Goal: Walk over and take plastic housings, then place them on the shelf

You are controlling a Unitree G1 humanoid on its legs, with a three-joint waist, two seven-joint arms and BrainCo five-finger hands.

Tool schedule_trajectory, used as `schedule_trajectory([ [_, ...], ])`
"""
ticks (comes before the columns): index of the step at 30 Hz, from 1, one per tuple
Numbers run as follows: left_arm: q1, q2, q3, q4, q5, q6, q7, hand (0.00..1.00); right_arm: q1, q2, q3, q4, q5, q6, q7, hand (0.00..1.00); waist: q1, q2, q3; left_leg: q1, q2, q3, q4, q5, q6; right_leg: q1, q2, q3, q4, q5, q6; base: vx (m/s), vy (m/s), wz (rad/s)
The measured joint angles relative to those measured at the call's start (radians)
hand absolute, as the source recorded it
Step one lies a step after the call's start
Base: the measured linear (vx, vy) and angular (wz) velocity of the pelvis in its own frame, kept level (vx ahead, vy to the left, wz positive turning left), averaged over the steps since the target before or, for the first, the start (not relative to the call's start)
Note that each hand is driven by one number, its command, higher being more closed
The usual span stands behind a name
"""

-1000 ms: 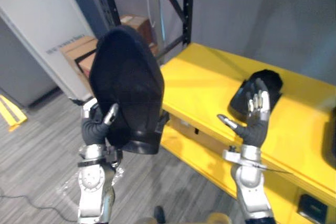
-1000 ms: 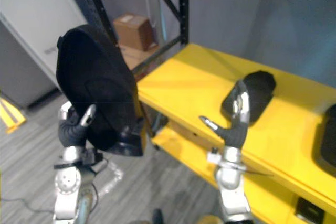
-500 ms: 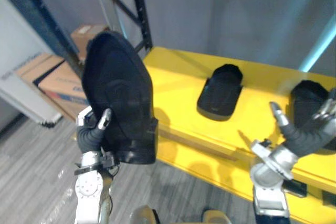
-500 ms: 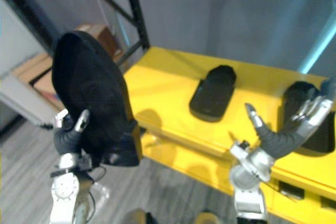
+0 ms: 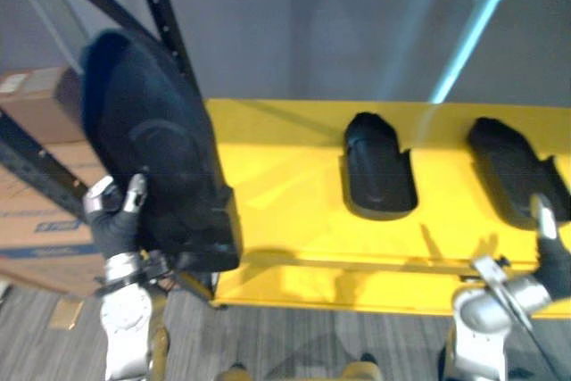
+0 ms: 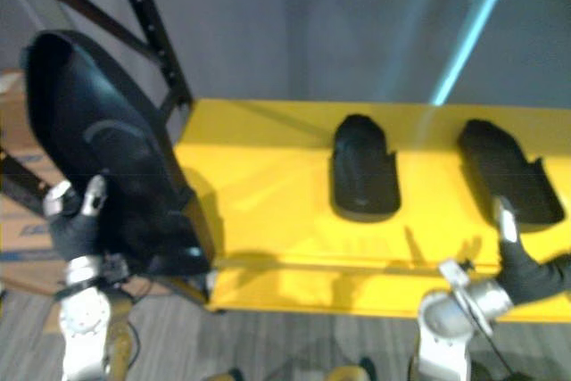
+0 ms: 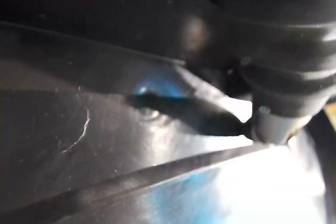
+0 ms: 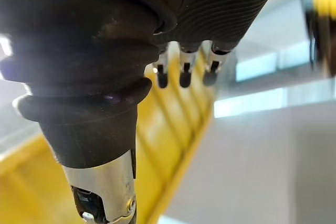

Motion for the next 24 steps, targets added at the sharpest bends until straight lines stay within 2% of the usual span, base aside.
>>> schedule_trajectory([
  [1, 0.002, -0.002, 0.005, 0.003, 0.0, 0.009, 0.001, 1.0, 0.01, 0.001, -0.026, 0.034, 0.012, 0.01, 0.001, 0.0, -0.002, 0.0, 0.0, 0.004, 0.001, 0.007, 0.0, -0.003, -0.003, 0.0, 0.002, -0.001, -0.006, 0.004, 0.005, 0.03, 0.029, -0.67],
  [3, 0.017, -0.025, 0.01, 0.003, 0.0, 0.017, 0.003, 1.0, 0.047, 0.006, -0.1, 0.167, 0.084, 0.043, 0.007, 0.0, -0.026, 0.017, -0.01, 0.011, 0.006, 0.025, -0.004, -0.008, -0.01, -0.002, 0.014, -0.005, -0.021, 0.005, 0.006, 0.01, -0.027, -0.32],
  [5, 0.034, -0.051, 0.011, 0.003, -0.003, 0.021, 0.009, 1.0, 0.088, 0.009, -0.15, 0.252, 0.105, 0.077, 0.027, 0.0, -0.026, 0.059, -0.021, 0.021, 0.024, 0.051, -0.008, -0.011, -0.023, 0.0, 0.032, -0.006, -0.033, 0.005, 0.006, 0.01, -0.066, -0.34],
  [6, 0.04, -0.07, 0.024, 0.003, -0.006, 0.021, 0.007, 1.0, 0.118, 0.015, -0.177, 0.299, 0.105, 0.091, 0.042, 0.0, -0.026, 0.09, -0.039, 0.028, 0.034, 0.059, -0.013, -0.013, -0.03, 0.003, 0.043, -0.01, -0.047, 0.003, 0.008, 0.02, -0.078, -0.34],
  [9, 0.034, -0.102, 0.059, -0.009, -0.048, 0.025, 0.008, 1.0, 0.166, 0.026, -0.226, 0.404, 0.112, 0.104, 0.081, 0.0, -0.025, 0.14, -0.072, 0.069, 0.059, 0.09, -0.043, -0.003, -0.054, 0.028, 0.071, -0.024, -0.068, -0.008, 0.006, 0.03, -0.083, -0.23],
  [13, 0.012, -0.096, 0.065, -0.055, -0.061, 0.069, -0.01, 1.0, 0.176, 0.034, -0.247, 0.561, 0.187, 0.128, 0.208, 0.0, -0.022, 0.136, -0.08, 0.107, 0.08, 0.099, -0.061, 0.002, -0.064, 0.056, 0.093, -0.033, -0.069, -0.031, 0.001, -0.03, -0.062, -0.05],
  [15, -0.011, -0.066, 0.068, -0.05, -0.09, 0.155, -0.023, 1.0, 0.176, 0.033, -0.248, 0.686, 0.267, 0.173, 0.368, 0.0, -0.019, 0.119, -0.091, 0.106, 0.081, 0.099, -0.072, 0.012, -0.068, 0.055, 0.096, -0.038, -0.069, -0.035, -0.005, -0.06, -0.046, 0.04],
  [16, -0.019, -0.047, 0.068, -0.04, -0.09, 0.179, -0.023, 1.0, 0.175, 0.033, -0.247, 0.722, 0.278, 0.186, 0.404, 0.0, -0.019, 0.114, -0.095, 0.107, 0.08, 0.099, -0.081, 0.018, -0.069, 0.054, 0.096, -0.04, -0.069, -0.036, -0.005, -0.03, -0.04, 0.12],
  [18, -0.088, 0.046, 0.067, 0.058, -0.088, 0.272, -0.021, 1.0, 0.174, 0.027, -0.243, 0.869, 0.284, 0.246, 0.537, 0.0, -0.018, 0.099, -0.113, 0.109, 0.072, 0.094, -0.118, 0.04, -0.074, 0.049, 0.097, -0.051, -0.069, -0.036, -0.006, 0.0, -0.03, 0.13],
  [19, -0.112, 0.067, 0.068, 0.097, -0.088, 0.296, -0.02, 1.0, 0.172, 0.019, -0.241, 0.909, 0.294, 0.26, 0.579, 0.0, -0.017, 0.097, -0.118, 0.111, 0.068, 0.093, -0.132, 0.051, -0.071, 0.047, 0.096, -0.052, -0.069, -0.036, -0.007, 0.02, -0.017, 0.07],
  [21, -0.228, 0.144, 0.067, 0.289, -0.079, 0.417, -0.019, 1.0, 0.153, -0.016, -0.241, 1.047, 0.344, 0.311, 0.707, 0.0, -0.013, 0.097, -0.13, 0.125, 0.054, 0.093, -0.188, 0.088, -0.076, 0.039, 0.098, -0.052, -0.069, -0.03, -0.002, 0.02, -0.009, 0.08],
  [22, -0.272, 0.17, 0.066, 0.36, -0.075, 0.452, -0.021, 1.0, 0.142, -0.031, -0.241, 1.089, 0.357, 0.328, 0.744, 0.0, -0.016, 0.098, -0.131, 0.128, 0.052, 0.09, -0.203, 0.097, -0.076, 0.039, 0.099, -0.053, -0.07, -0.029, -0.002, 0.03, -0.007, 0.09],
  [24, -0.362, 0.252, 0.043, 0.535, -0.062, 0.516, -0.03, 1.0, 0.118, -0.065, -0.245, 1.15, 0.406, 0.411, 0.849, 0.0, -0.019, 0.094, -0.128, 0.14, 0.05, 0.087, -0.218, 0.108, -0.075, 0.042, 0.103, -0.056, -0.072, -0.029, -0.004, 0.04, -0.008, 0.0],
])
